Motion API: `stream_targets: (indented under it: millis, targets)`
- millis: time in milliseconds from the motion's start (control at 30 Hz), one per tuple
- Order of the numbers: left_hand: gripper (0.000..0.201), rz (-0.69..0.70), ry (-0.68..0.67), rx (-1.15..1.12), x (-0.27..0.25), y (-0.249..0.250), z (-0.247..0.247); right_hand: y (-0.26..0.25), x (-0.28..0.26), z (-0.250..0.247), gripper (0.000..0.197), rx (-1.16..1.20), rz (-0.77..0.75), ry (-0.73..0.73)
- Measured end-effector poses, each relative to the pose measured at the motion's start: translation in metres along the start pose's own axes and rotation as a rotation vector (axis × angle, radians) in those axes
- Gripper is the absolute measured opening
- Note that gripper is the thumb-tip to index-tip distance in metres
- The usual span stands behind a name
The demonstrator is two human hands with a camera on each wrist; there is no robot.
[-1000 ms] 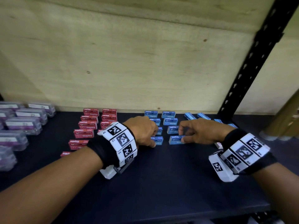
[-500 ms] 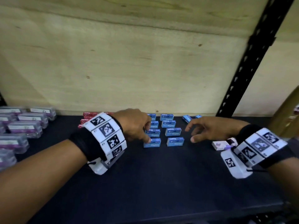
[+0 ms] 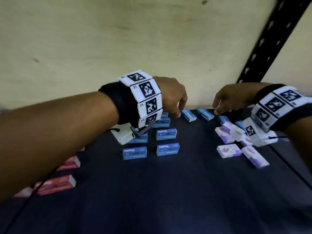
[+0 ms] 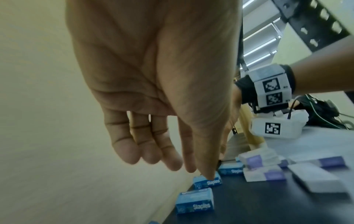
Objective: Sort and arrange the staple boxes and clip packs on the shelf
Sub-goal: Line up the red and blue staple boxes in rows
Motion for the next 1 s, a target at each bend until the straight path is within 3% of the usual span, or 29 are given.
stream_targets:
  millis: [200,367,500,767,900,1000]
  targets:
    - [0.039,0.102,-0.054,0.056,0.061,0.001,0.004,-0.001,0.036,-0.005,0.026,-0.015,0.03,-0.111]
    - [0.044,0.15,-0.109,0.07,0.093,0.003,0.01,0.002,0.057,0.005,0.046,0.005,0.109,-0.258]
    - [0.041,0.191,-0.2,0.056,0.11,0.008,0.019,0.0,0.062,0.009,0.046,0.029,0.107,-0.269]
    - [0.036,0.181,-0.253,-0.02,0.102,0.011,0.014,-0.017,0.059,0.012,0.032,0.022,0.086,-0.262]
    - [0.021,0.168,-0.159,0.102,0.092,0.013,0.013,-0.02,0.053,0.01,0.034,-0.018,0.074,-0.244]
    - [0.022,0.153,-0.125,0.109,0.082,0.009,0.012,-0.021,0.046,0.009,0.035,-0.012,0.05,-0.226]
Point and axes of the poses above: each hand's wrist, its own x-axis towards the middle knuckle, its own z-axis out of the palm, y = z × x, the point moved 1 cm from there along x, towards the middle knuckle, and after that the axes turned 9 degrees about x, right-handed, at the moved point
